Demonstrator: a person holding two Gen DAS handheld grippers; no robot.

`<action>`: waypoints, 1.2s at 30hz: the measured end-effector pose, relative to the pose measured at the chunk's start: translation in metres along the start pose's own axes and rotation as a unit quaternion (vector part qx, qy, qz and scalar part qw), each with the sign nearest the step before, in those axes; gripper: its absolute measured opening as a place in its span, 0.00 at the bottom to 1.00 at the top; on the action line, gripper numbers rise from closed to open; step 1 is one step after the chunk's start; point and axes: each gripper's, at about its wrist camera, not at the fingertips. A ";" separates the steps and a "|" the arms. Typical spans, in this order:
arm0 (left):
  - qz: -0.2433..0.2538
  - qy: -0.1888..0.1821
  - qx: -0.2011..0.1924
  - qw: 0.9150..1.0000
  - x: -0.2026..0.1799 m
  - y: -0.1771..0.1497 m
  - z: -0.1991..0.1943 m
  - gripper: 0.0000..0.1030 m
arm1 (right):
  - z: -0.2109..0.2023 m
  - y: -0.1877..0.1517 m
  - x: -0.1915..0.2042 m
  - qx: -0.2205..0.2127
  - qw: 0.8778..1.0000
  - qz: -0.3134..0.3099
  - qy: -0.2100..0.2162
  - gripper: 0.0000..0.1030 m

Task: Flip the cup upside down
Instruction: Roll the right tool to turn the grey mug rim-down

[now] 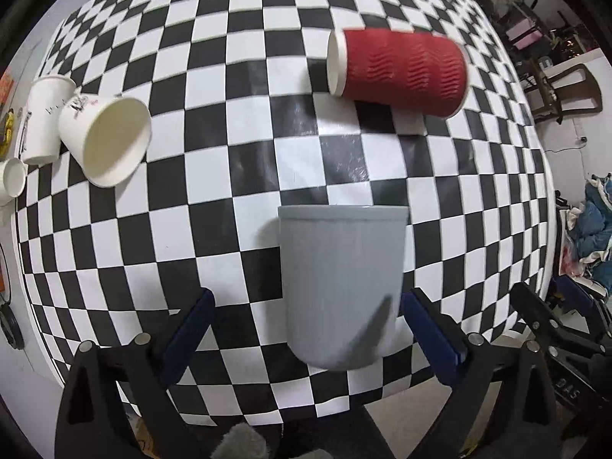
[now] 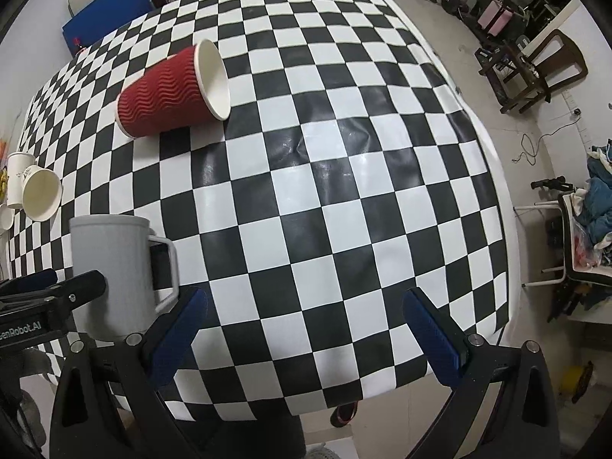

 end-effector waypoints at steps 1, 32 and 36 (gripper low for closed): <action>0.001 -0.005 -0.007 1.000 0.003 0.000 -0.006 0.99 | -0.003 0.000 0.001 -0.003 1.000 -0.001 -0.002 1.00; -0.119 0.134 -0.020 0.984 0.112 -0.071 0.060 1.00 | 0.052 -0.126 0.166 -0.010 0.191 -0.939 -0.287 0.94; -0.161 0.131 -0.011 0.978 0.130 -0.073 0.069 1.00 | 0.072 -0.125 0.150 -0.015 0.050 -0.958 -0.283 0.88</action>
Point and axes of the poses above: each gripper's, at about its wrist camera, not at the fingertips, and z roughly the way its jaws point, x to its left, y to its top, and after that the axes turned 7 degrees about y, right-handed
